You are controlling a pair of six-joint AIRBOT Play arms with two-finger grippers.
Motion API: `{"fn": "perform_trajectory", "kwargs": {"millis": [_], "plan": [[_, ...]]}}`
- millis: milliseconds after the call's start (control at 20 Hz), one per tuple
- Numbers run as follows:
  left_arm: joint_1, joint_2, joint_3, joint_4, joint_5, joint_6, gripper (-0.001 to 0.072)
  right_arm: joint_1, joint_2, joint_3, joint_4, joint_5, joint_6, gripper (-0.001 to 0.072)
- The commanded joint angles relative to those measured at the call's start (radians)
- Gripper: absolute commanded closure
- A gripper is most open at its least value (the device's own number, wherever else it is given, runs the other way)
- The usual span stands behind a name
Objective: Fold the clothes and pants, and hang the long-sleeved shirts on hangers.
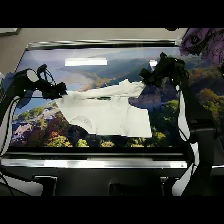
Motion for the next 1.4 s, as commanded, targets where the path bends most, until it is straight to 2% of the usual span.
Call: {"fn": "perform_trajectory", "kwargs": {"millis": [0,150,300,400,550,650,800,950,1100,1350], "plan": [[0.030,0.079,0.006,0.000,-0.071,-0.007,0.0161,0.000,0.024,0.001,0.013,0.003,-0.047,0.0678],[0.089,0.255,-0.018,-0.001,-0.177,-0.015,0.0156,0.000,0.077,0.001,0.004,-0.035,-0.088,0.0678],[0.063,0.440,-0.241,-0.059,-0.167,-0.089,0.0156,0.000,0.116,0.001,-0.006,-0.089,-0.121,0.0678],[0.000,0.547,-0.481,-0.179,-0.071,-0.151,0.0156,0.000,0.124,0.001,-0.011,-0.124,-0.134,0.0678],[-0.172,0.643,-0.795,-0.386,0.169,-0.195,0.0156,0.000,0.124,0.001,-0.027,-0.162,-0.134,0.0678],[-0.319,0.638,-0.912,-0.482,0.305,-0.231,0.0156,0.000,0.124,0.001,-0.029,-0.170,-0.134,0.0678],[-0.522,0.584,-0.964,-0.526,0.495,-0.304,0.0156,0.000,0.124,0.001,-0.029,-0.182,-0.134,0.0678],[-0.631,0.505,-0.964,-0.646,0.639,-0.306,0.0156,0.000,0.124,0.001,-0.031,-0.200,-0.134,0.0678],[-0.678,0.443,-0.957,-0.716,0.718,-0.306,0.0156,0.000,0.124,0.001,-0.036,-0.206,-0.134,0.0678],[-0.689,0.339,-0.850,-0.716,0.714,-0.276,0.0156,0.000,0.124,0.001,-0.047,-0.204,-0.134,0.0678]]}}
